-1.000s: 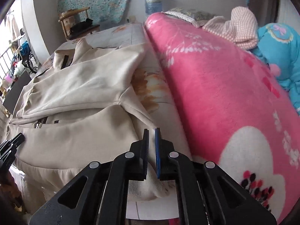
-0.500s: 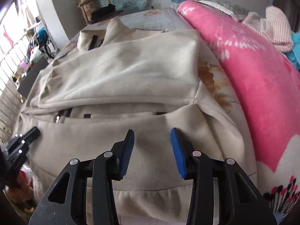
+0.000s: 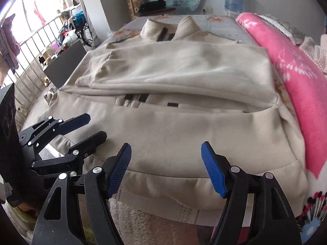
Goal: Fold large clothes
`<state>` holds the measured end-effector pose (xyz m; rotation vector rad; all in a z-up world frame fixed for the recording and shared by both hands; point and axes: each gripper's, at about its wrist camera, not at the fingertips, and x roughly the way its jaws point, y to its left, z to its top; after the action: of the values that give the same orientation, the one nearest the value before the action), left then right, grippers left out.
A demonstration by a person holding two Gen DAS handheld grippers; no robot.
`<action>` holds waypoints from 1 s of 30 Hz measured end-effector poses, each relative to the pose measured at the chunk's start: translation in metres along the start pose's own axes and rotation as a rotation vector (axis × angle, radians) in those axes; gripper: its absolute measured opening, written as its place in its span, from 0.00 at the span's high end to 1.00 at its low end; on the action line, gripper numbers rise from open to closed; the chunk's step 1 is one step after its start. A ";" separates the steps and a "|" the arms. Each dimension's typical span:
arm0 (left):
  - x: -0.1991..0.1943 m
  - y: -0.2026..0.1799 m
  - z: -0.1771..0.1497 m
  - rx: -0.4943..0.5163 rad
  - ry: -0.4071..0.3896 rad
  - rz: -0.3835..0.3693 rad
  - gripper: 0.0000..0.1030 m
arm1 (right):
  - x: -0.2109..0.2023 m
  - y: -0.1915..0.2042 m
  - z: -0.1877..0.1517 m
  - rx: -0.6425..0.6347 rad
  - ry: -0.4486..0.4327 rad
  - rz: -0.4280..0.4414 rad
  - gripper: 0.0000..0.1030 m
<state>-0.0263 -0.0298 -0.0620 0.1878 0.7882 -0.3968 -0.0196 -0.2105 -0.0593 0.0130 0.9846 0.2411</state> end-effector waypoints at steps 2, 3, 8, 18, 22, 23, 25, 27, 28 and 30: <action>0.004 0.000 0.000 -0.001 -0.013 0.023 0.49 | 0.013 0.004 -0.004 -0.024 0.015 -0.060 0.34; 0.006 0.003 0.001 -0.007 -0.013 0.033 0.45 | 0.013 0.006 -0.006 -0.037 -0.002 -0.084 0.32; 0.010 0.016 0.002 -0.085 0.008 0.020 0.37 | 0.008 -0.003 -0.003 0.018 -0.012 -0.080 0.26; -0.008 0.051 0.036 -0.183 0.040 0.057 0.29 | -0.016 -0.027 0.017 0.038 -0.021 -0.145 0.09; -0.012 0.070 0.063 -0.205 0.063 0.079 0.24 | -0.019 -0.030 0.030 -0.021 -0.007 -0.211 0.08; -0.013 0.077 0.070 -0.220 0.071 0.071 0.24 | -0.021 -0.031 0.034 -0.034 -0.006 -0.238 0.08; -0.012 0.089 0.083 -0.240 0.089 0.054 0.23 | -0.024 -0.035 0.047 -0.054 -0.001 -0.282 0.08; -0.010 0.101 0.098 -0.251 0.107 0.028 0.23 | -0.027 -0.041 0.061 -0.076 -0.005 -0.282 0.08; -0.009 0.107 0.106 -0.262 0.118 0.015 0.23 | -0.030 -0.044 0.069 -0.078 -0.010 -0.268 0.08; -0.006 0.121 0.125 -0.292 0.132 -0.012 0.23 | -0.036 -0.054 0.090 -0.064 -0.031 -0.227 0.08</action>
<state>0.1020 0.0435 0.0311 -0.0643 0.9675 -0.2783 0.0458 -0.2616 0.0139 -0.1528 0.9379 0.0634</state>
